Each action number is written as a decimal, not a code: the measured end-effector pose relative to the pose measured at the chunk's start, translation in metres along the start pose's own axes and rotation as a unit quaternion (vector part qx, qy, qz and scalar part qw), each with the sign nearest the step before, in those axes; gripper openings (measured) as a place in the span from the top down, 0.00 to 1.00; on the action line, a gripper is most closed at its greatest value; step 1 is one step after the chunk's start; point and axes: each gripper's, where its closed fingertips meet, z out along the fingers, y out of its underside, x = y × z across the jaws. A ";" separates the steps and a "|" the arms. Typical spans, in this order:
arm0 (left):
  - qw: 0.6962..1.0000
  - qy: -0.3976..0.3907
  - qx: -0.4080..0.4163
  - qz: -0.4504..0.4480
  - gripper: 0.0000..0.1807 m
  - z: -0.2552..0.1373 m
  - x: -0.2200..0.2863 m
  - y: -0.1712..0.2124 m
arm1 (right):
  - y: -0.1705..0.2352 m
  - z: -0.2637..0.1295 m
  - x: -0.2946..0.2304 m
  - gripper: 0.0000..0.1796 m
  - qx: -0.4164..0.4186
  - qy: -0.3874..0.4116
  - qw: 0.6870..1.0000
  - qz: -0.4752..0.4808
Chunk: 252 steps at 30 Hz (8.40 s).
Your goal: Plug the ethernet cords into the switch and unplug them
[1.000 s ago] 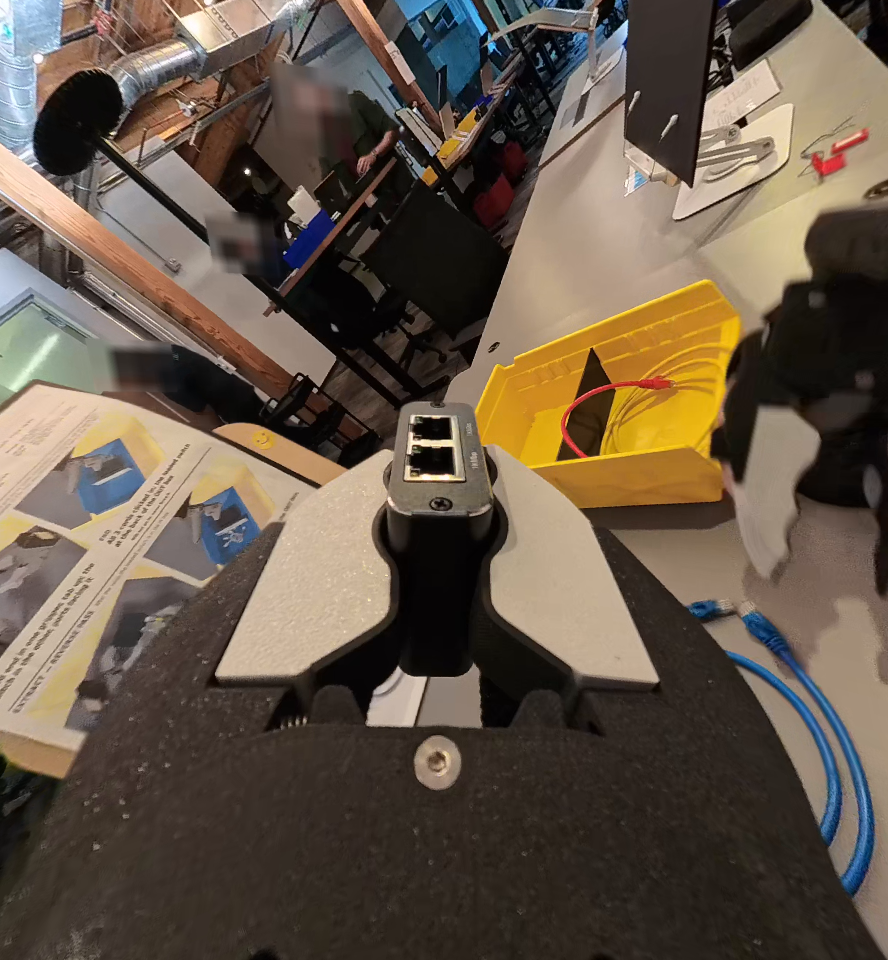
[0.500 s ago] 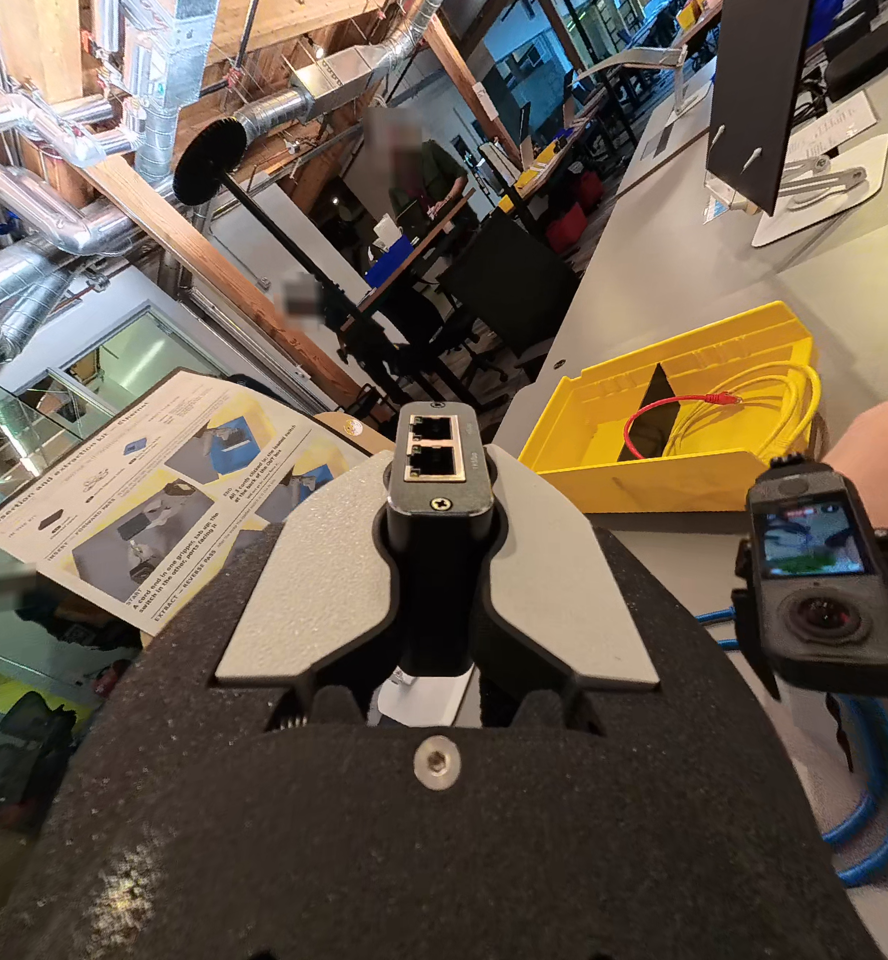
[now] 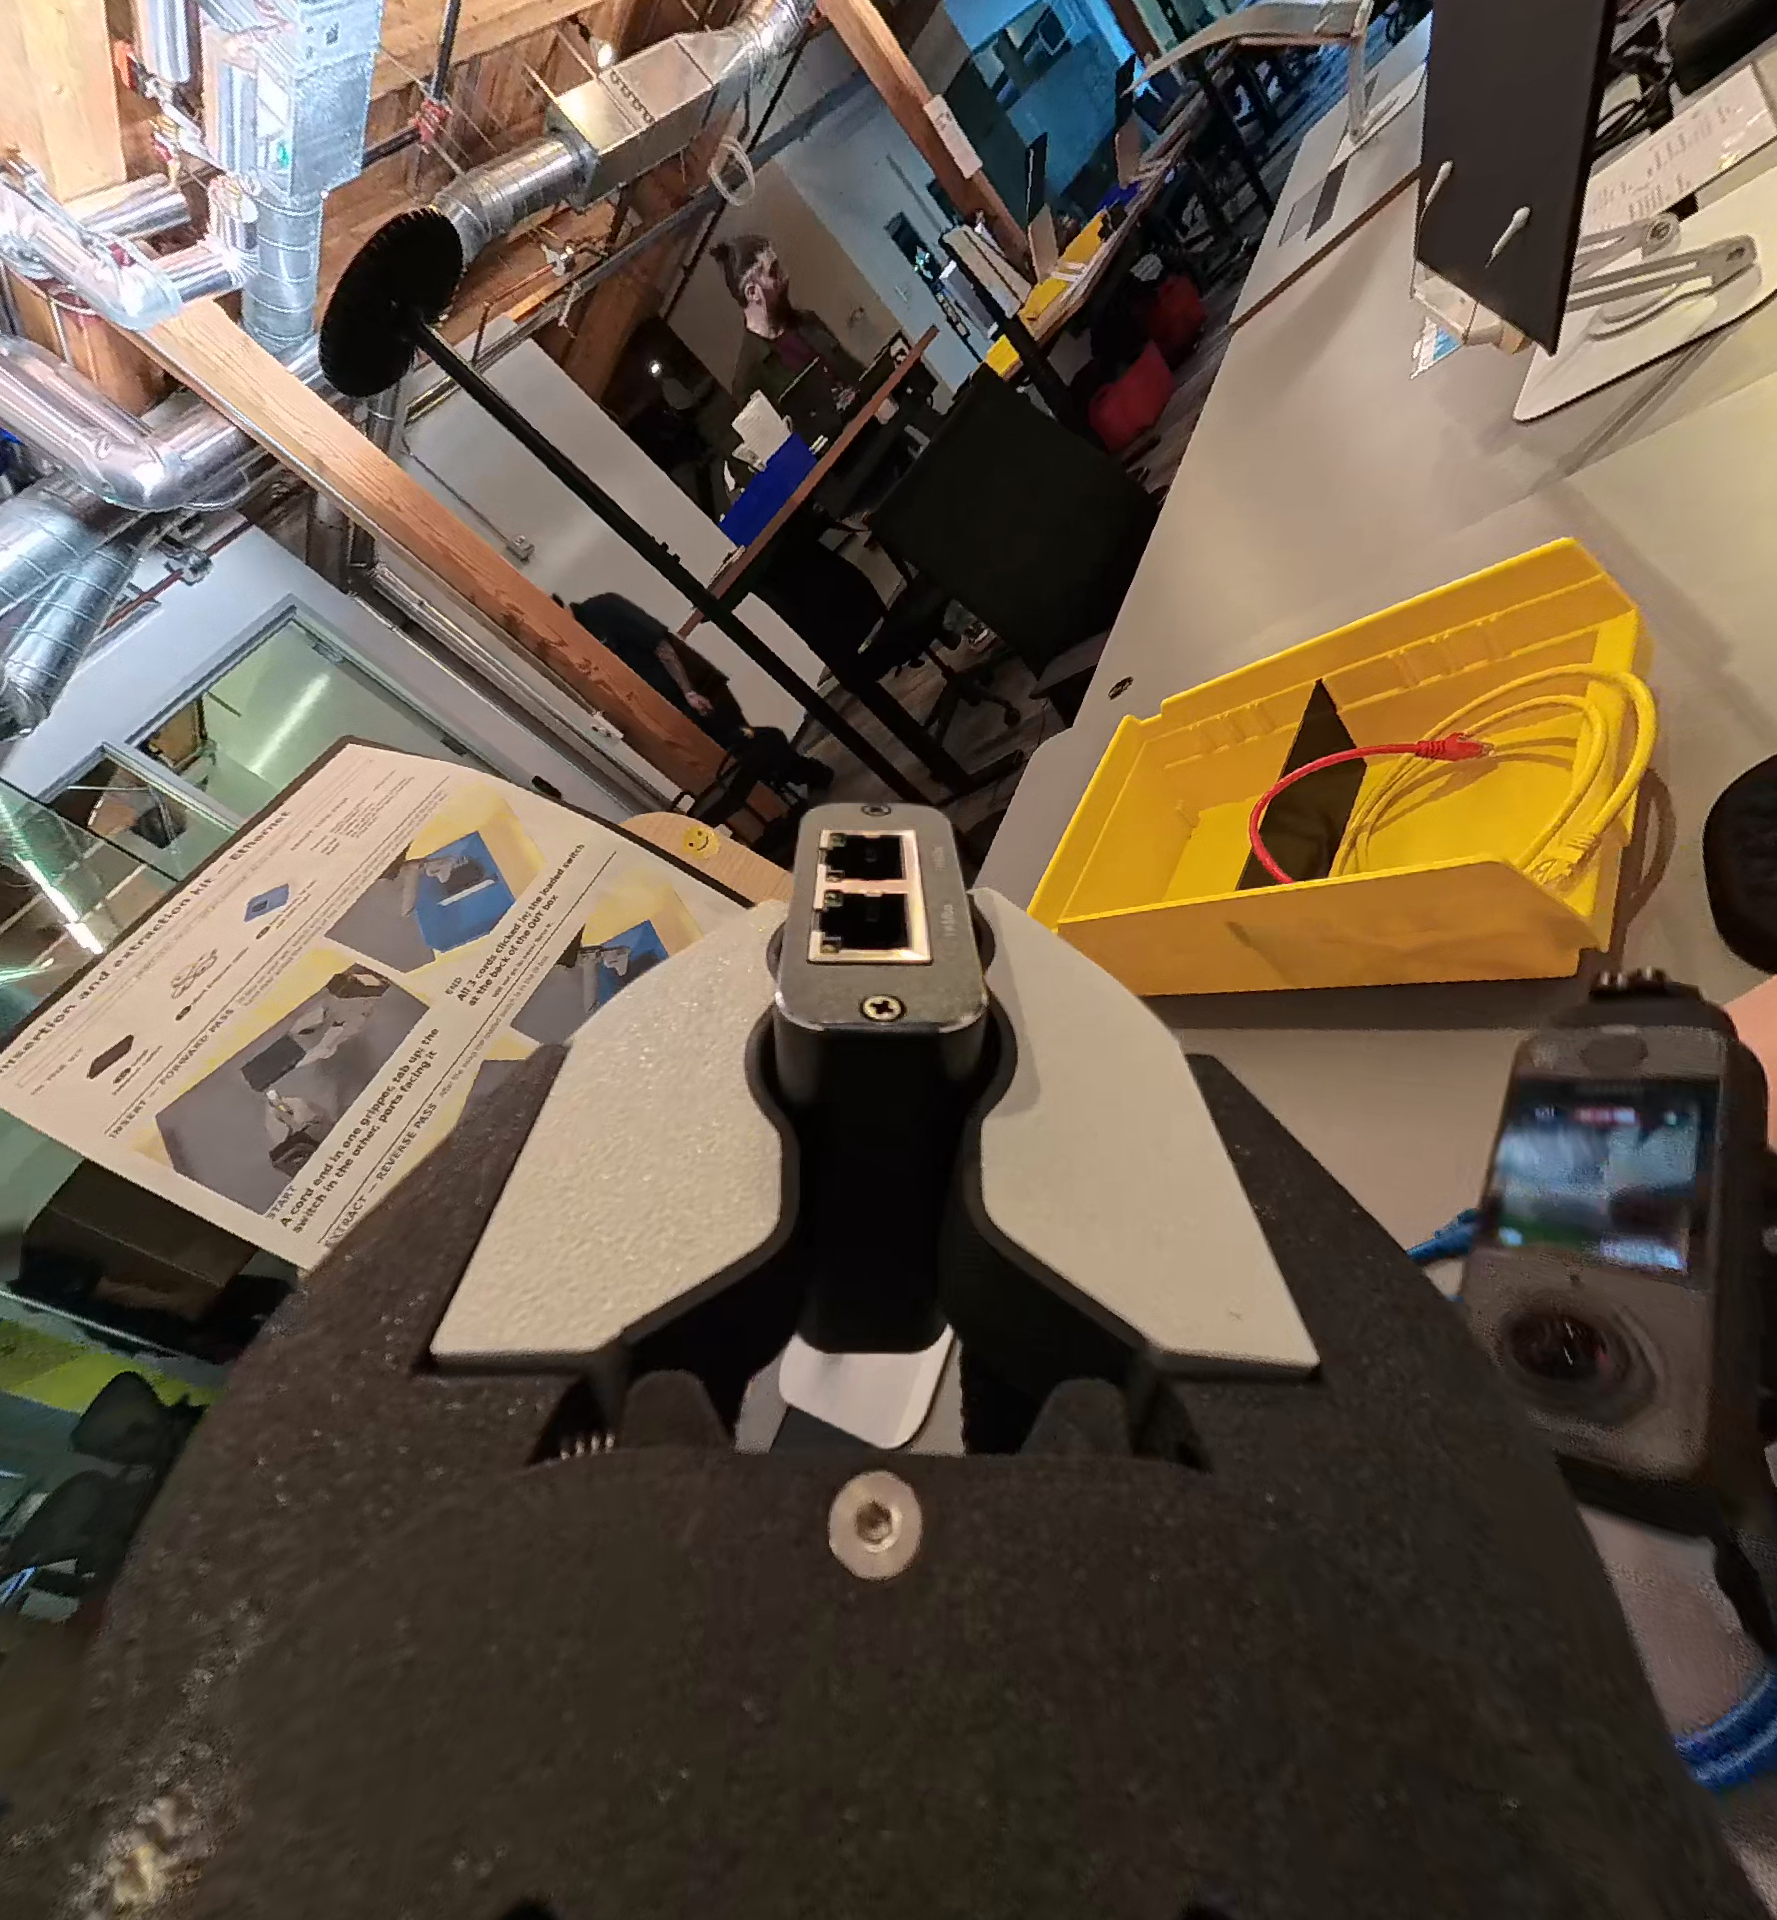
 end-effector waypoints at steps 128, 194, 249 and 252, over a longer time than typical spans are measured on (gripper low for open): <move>0.637 -0.237 -0.531 -0.507 0.97 -0.239 -0.037 0.300 | 0.217 -0.298 0.244 0.87 -0.037 0.448 0.856 0.257; 0.723 -0.054 -0.560 -0.402 0.72 -0.107 0.006 0.246 | 0.332 -0.297 0.138 0.96 -0.066 0.295 0.753 0.584; 0.630 0.101 -0.607 -0.474 0.93 -0.039 0.076 0.268 | 0.231 -0.228 0.135 0.96 -0.159 0.184 0.820 0.518; 0.638 0.090 -0.636 -0.425 0.92 -0.038 0.077 0.270 | 0.231 -0.228 0.135 0.95 -0.166 0.185 0.821 0.513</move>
